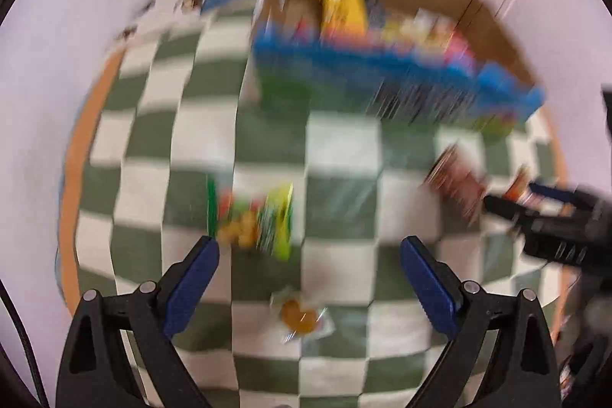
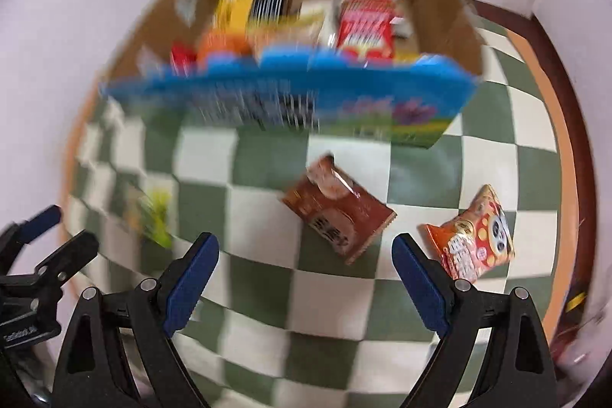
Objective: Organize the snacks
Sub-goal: 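Grasp the orange-yolk pastry with the left tool while the right tool grasps the brown biscuit packet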
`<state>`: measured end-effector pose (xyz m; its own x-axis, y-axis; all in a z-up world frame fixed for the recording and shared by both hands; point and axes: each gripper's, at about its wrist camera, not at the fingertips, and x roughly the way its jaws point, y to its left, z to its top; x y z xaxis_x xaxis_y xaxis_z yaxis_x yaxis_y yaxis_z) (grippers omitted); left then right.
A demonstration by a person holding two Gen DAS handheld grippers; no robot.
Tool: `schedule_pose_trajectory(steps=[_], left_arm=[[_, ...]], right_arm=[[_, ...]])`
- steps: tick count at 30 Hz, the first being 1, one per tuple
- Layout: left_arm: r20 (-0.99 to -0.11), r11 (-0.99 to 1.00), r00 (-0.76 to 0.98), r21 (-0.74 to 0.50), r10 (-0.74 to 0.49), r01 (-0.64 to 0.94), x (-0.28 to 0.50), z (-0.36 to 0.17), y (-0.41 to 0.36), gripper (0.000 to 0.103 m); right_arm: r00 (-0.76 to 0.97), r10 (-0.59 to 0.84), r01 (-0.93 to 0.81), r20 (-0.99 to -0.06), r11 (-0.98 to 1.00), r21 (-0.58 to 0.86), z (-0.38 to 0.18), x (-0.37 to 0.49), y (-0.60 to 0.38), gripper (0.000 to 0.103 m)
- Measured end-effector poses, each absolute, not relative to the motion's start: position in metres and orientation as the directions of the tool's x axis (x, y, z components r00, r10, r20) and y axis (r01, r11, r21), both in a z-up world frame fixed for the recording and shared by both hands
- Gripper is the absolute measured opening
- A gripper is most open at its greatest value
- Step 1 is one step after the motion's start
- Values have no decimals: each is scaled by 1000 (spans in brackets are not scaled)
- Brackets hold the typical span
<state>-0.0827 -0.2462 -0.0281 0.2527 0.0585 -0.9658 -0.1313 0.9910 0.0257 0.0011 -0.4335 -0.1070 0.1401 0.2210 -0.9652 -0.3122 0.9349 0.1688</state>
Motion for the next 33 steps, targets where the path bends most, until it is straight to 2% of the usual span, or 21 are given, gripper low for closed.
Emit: schedule_pose_trajectory(steps=[3, 6, 10, 13, 15, 19, 26, 30, 33], left_arm=[[-988, 989, 145, 40, 61, -141, -100, -71, -245, 96], [-998, 982, 66, -13, 0, -187, -113, -102, -241, 96], [-999, 971, 20, -41, -38, -237, -122, -122, -241, 96], [-999, 966, 3, -38, -39, -255, -126, -128, -240, 96], [-999, 963, -3, -34, -36, -268, -128, -130, -240, 96], [-999, 954, 2, -35, -36, -296, -137, -130, -235, 96], [-996, 947, 11, -88, -89, -309, -155, -129, -219, 96], [-991, 950, 20, -133, -133, -283, -159, -127, -208, 96], [-985, 954, -4, -166, -172, -250, -147, -137, -203, 96]], right_arm=[[130, 157, -383, -979, 919, 97, -133, 5, -423, 94], [134, 113, -459, -985, 888, 39, -152, 15, -414, 94], [128, 68, -581, -989, 814, -20, -175, 26, -400, 94], [92, 57, -620, -994, 784, -12, -193, 27, -398, 92], [64, 84, -581, -994, 813, 32, -199, 25, -406, 73], [16, 149, -443, -989, 887, 126, -205, 14, -430, 65], [-88, 279, -109, -956, 952, 288, -221, -40, -479, 64], [-148, 319, 39, -936, 948, 317, -238, -94, -498, 64], [-136, 320, 81, -938, 947, 311, -243, -121, -503, 64]])
